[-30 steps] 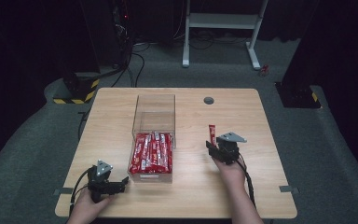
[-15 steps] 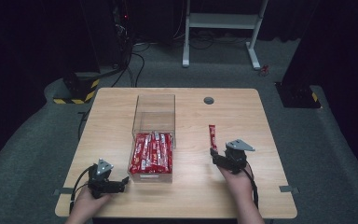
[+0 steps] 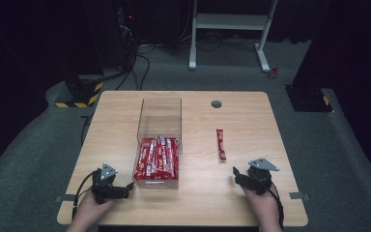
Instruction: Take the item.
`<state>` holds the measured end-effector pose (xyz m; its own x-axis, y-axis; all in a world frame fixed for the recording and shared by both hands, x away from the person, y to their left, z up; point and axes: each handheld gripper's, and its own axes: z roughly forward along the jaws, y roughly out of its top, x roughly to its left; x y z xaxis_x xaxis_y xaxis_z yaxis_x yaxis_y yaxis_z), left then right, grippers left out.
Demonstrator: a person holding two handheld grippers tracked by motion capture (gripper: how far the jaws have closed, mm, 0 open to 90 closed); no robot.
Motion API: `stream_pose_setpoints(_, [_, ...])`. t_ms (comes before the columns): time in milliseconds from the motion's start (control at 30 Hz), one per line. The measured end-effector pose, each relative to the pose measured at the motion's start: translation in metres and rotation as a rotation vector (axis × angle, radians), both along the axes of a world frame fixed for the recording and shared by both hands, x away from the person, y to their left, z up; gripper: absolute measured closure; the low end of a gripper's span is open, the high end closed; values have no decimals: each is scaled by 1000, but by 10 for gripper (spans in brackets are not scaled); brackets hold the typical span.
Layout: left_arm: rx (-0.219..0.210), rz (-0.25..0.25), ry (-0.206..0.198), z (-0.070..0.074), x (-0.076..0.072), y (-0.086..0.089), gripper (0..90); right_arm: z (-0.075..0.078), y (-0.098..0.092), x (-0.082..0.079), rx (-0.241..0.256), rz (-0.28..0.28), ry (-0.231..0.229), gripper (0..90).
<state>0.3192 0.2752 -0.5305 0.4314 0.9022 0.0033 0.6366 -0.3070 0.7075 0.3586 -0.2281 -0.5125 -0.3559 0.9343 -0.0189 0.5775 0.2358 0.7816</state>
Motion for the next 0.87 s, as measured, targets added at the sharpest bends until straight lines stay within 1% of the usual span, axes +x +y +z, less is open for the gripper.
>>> stream_pose_setpoints(67, [0, 0, 0, 0, 0, 0, 6, -2, -4, -6, -12, -4, 10, 243])
stream_pose_setpoints(167, [0, 0, 0, 0, 0, 0, 6, -9, -10, -13, -32, -6, 38, 242])
stream_pose_setpoints(200, [-1, 0, 0, 0, 0, 0, 6, -10, -13, -15, -41, -7, 60, 241])
stream_pose_setpoints(233, [-1, 1, 0, 0, 0, 0, 6, -11, -16, -15, -41, -11, 80, 229])
stream_pose_setpoints(333, [-4, 2, 0, 0, 0, 0, 6, -11, -21, -19, -28, -13, 93, 219])
stream_pose_setpoints(367, [-1, 1, 0, 0, 0, 0, 6, -11, -23, -21, -34, -8, 92, 215])
stream_pose_setpoints(433, [0, 0, 1, 0, 0, 0, 6, -11, -23, -22, -29, -1, 99, 193])
stream_pose_setpoints(533, [-2, 1, 0, 0, 0, 0, 6, -11, -21, -21, -33, 16, 106, 161])
stream_pose_setpoints(567, [-4, 2, -1, 0, 0, 0, 6, -12, -20, -20, -31, 16, 106, 158])
stream_pose_setpoints(600, [-4, 2, -1, 0, 0, 0, 6, -12, -20, -19, -39, 28, 103, 157])
stream_pose_setpoints(633, [-5, 3, -1, 0, 0, 0, 6, -12, -18, -19, -33, 25, 107, 155])
stream_pose_setpoints(700, [-7, 4, -2, 0, 0, 0, 6, -11, -18, -17, -35, 34, 109, 151])
stream_pose_setpoints(867, [-7, 4, -2, 0, 0, -1, 6, -12, -16, -15, -39, 35, 109, 142])
